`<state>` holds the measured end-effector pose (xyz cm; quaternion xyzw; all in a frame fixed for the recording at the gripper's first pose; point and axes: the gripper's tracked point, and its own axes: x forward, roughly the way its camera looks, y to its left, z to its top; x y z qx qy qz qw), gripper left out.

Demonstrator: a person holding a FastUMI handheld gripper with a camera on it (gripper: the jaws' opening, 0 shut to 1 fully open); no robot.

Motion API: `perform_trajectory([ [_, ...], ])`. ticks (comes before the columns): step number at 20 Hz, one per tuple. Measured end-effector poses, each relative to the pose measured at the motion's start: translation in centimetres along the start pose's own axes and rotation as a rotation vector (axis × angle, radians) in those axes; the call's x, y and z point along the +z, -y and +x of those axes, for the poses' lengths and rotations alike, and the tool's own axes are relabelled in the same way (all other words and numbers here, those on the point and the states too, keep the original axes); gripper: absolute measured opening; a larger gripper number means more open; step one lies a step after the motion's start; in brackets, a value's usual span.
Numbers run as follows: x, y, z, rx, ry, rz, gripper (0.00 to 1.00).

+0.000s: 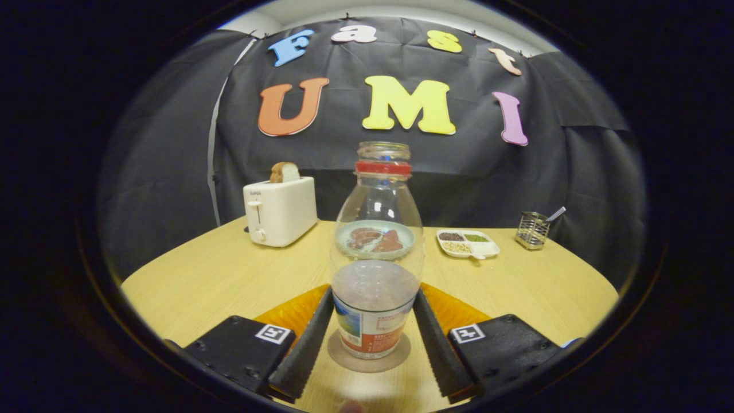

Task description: Take the bottle from table, then pour the juice into the cup, finally place the bottle on the coaster

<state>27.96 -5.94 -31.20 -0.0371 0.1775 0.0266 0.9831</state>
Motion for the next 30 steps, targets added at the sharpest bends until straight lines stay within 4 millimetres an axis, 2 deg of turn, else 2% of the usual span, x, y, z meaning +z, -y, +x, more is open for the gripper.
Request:
perform_trajectory([
  [2,0.5,-0.1,-0.5,0.013,0.011,-0.005,1.00],
  [6,1.5,0.3,-2.2,0.004,0.035,-0.004,1.00],
  [11,3.7,0.8,-5.8,-0.024,0.084,-0.012,1.00],
  [17,9.5,0.8,-13.8,-0.028,0.190,0.018,1.00],
  [23,14.7,-0.7,-22.9,0.015,0.259,0.036,1.00],
  [27,15.8,-2.1,-28.5,0.029,0.281,0.013,1.00],
  [30,16.7,-3.1,-31.8,0.034,0.290,-0.005,1.00],
])
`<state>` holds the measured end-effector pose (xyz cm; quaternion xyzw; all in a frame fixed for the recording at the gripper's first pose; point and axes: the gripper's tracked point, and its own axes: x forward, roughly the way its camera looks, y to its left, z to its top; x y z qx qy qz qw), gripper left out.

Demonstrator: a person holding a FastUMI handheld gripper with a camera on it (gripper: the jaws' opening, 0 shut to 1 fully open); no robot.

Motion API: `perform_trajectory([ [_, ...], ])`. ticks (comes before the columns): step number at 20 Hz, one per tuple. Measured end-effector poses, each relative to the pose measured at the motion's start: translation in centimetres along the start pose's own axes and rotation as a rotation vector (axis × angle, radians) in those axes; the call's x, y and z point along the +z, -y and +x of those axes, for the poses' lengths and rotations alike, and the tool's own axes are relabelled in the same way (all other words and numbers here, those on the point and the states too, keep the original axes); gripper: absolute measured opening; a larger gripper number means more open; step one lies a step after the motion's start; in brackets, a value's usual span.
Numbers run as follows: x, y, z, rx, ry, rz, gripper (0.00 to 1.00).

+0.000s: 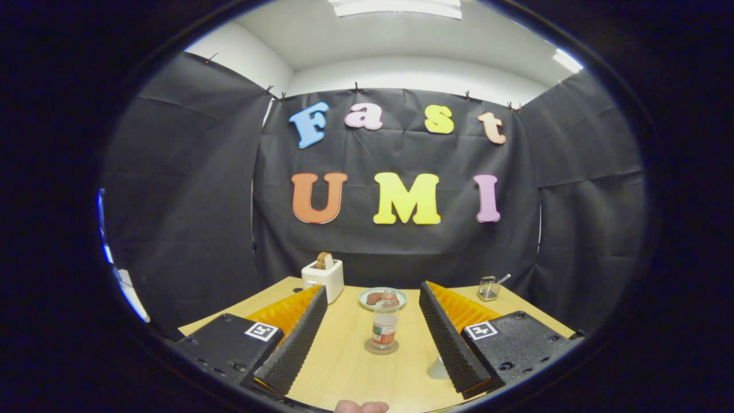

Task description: Take the bottle from table, then pour the juice into the cup, finally place the bottle on the coaster

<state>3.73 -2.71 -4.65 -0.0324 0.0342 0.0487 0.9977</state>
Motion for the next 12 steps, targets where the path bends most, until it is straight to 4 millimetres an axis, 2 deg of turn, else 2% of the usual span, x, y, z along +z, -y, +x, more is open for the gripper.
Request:
perform_trajectory([
  [3,1.9,-0.7,-2.5,0.017,0.032,0.018,1.00],
  [6,2.7,-0.5,-4.7,0.017,0.041,0.035,1.00],
  [12,3.8,-0.1,-7.1,0.017,0.049,0.086,1.00],
])
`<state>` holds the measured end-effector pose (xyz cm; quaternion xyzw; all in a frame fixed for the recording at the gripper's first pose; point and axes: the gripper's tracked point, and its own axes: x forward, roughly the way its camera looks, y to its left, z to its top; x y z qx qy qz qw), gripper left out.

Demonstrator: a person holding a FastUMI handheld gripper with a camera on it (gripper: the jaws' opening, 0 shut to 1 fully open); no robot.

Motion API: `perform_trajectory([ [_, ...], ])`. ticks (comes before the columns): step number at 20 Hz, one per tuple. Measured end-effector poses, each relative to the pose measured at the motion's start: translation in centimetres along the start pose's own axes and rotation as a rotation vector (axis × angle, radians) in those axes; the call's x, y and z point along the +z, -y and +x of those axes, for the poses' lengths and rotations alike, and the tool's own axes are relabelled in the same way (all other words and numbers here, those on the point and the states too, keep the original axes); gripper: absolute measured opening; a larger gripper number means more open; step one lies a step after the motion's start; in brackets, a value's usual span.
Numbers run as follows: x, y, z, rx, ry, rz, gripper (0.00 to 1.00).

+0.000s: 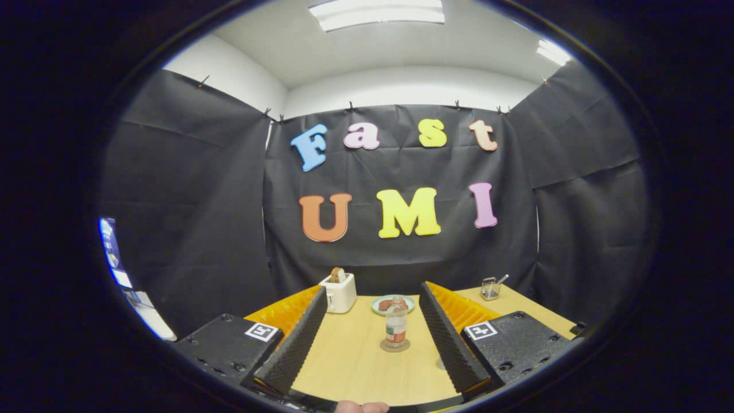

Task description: Take the bottle from table, then pour the juice into the cup, finally place the bottle on the coaster

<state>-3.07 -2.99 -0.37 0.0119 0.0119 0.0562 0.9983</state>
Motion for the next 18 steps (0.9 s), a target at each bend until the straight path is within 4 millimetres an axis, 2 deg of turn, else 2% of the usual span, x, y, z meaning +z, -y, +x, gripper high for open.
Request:
perform_trajectory([
  [10,1.1,0.8,-2.0,-0.026,0.006,-0.020,1.00],
  [18,1.2,1.0,-2.5,-0.023,0.005,-0.008,1.00],
])
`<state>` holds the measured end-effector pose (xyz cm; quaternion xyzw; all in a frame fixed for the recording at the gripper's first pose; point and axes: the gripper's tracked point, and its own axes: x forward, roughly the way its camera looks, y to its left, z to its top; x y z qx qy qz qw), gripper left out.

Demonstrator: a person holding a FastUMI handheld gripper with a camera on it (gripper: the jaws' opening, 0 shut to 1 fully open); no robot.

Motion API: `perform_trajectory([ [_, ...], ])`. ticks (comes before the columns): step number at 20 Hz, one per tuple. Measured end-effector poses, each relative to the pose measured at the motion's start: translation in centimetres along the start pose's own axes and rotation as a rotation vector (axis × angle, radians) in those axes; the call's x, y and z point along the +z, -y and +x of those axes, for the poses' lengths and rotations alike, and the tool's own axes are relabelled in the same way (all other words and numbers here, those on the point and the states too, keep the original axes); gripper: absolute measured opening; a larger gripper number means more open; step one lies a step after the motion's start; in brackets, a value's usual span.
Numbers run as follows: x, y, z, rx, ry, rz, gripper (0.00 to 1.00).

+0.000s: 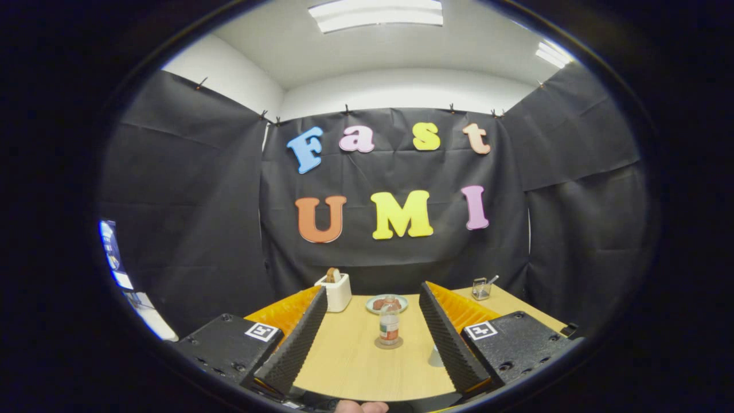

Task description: Take the bottle from table, then pour the juice into the cup, finally place the bottle on the coaster

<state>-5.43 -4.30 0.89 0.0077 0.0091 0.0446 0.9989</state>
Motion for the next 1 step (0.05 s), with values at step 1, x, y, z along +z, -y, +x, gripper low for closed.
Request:
perform_trajectory([
  [1,0.04,0.08,-0.06,-0.001,-0.001,-0.001,1.00],
])
